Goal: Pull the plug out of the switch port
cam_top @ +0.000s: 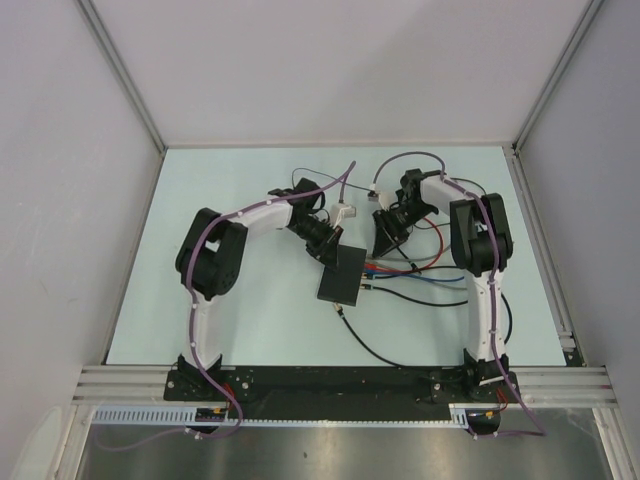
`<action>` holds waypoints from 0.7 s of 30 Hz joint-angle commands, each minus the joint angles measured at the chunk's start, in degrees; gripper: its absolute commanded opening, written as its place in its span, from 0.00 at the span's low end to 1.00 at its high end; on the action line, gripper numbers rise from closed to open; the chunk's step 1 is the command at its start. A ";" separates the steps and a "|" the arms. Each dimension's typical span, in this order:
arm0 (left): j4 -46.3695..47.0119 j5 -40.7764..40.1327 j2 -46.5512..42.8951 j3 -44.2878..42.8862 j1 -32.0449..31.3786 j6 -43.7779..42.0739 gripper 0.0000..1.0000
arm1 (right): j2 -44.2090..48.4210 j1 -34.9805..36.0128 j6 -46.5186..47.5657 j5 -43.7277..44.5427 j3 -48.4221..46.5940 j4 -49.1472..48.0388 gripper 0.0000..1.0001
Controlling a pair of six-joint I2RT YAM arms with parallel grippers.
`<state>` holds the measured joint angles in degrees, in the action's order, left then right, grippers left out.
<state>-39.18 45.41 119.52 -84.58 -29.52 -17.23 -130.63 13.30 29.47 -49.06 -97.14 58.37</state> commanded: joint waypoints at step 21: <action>3.24 -12.89 -8.96 -0.06 2.62 9.49 0.38 | -5.78 1.82 -9.61 1.60 -1.73 -4.32 0.34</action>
<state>-36.69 38.15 115.24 -84.51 -28.99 -11.88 -133.14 14.50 20.40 -50.61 -98.10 57.80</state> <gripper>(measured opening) 0.347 0.330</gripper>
